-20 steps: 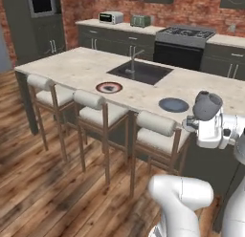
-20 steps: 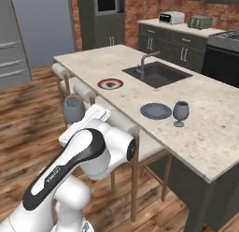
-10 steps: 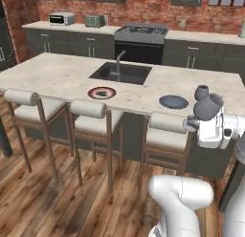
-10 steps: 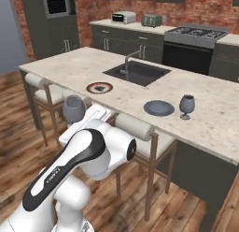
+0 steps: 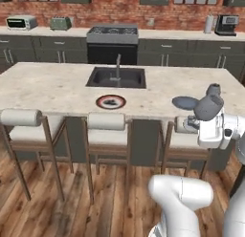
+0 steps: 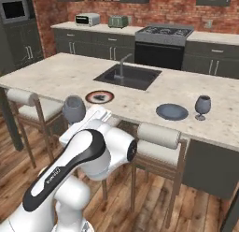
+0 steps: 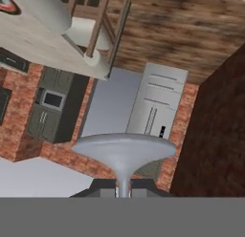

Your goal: Retrieve the wine glasses from the counter and place one next to each plate.

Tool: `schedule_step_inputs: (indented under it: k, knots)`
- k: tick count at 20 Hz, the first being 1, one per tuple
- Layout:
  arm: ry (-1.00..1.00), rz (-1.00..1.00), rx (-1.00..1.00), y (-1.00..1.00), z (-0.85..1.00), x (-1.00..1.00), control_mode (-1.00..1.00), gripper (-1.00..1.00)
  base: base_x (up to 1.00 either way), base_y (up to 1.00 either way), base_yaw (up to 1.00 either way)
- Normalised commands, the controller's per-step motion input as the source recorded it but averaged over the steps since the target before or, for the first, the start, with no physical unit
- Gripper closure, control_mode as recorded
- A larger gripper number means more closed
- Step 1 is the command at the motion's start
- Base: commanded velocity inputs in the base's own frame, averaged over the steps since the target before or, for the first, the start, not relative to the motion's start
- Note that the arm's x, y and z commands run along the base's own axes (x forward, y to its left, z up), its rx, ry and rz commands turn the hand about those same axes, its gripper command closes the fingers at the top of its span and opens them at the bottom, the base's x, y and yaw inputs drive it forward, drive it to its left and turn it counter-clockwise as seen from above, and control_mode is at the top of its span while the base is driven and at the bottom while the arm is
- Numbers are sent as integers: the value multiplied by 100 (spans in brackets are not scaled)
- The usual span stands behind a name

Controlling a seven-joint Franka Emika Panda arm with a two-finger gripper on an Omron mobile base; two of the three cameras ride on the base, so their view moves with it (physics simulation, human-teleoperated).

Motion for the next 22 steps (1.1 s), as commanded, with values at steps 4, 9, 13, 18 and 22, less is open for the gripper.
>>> schedule_step_inputs:
  k: [4,9,13,18,22]
  knots:
    - [0,0,0,0,0,0,100,100,40,100,-29]
    - [0,0,0,0,0,0,100,100,13,95,-8]
    - [0,0,0,0,0,0,100,100,34,47,-3]
    - [0,0,0,0,0,0,100,100,60,-31,0]
    - [0,0,0,0,0,0,100,100,54,-14,5]
